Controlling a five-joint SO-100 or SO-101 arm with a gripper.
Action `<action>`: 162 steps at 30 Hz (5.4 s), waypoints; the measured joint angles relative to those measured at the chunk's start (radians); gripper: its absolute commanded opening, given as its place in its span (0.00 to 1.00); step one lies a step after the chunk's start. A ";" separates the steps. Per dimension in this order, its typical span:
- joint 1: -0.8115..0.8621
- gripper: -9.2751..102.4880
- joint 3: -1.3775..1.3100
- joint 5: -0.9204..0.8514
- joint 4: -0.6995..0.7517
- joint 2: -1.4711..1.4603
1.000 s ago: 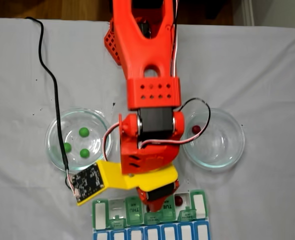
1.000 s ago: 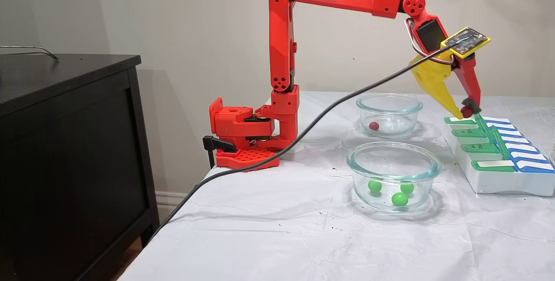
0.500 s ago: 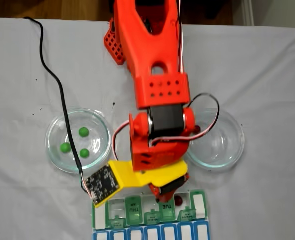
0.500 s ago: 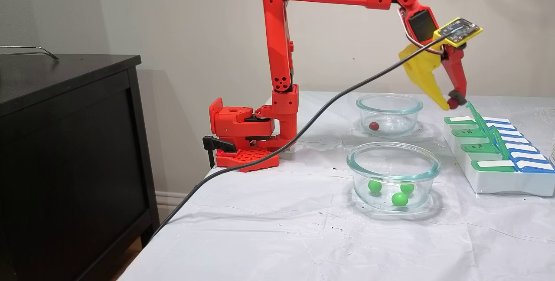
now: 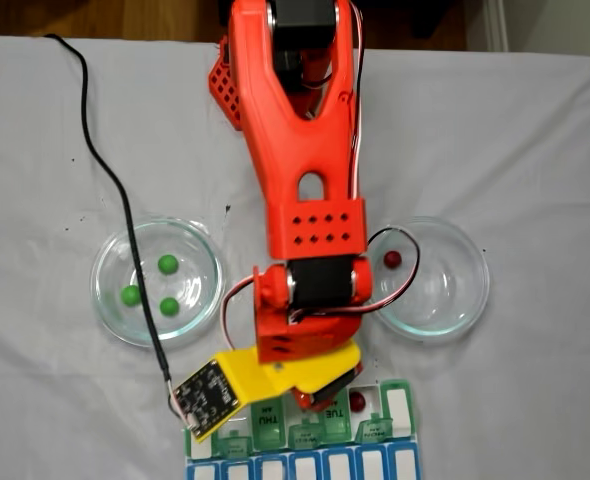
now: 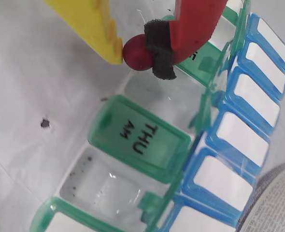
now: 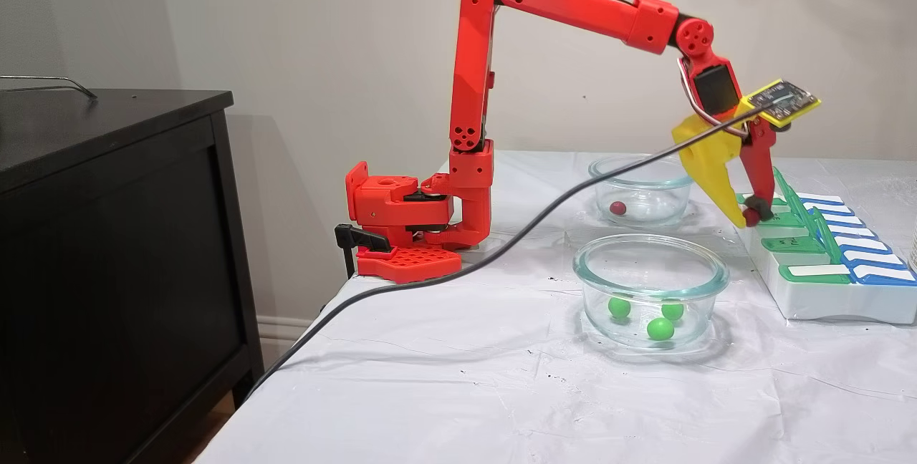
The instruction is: Sort medicines into box.
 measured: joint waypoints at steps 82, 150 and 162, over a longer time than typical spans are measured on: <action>-0.543 0.21 0.107 -0.017 0.541 0.265; -0.528 0.30 -0.011 0.215 0.692 -0.104; -0.560 0.26 0.011 0.215 0.706 -0.104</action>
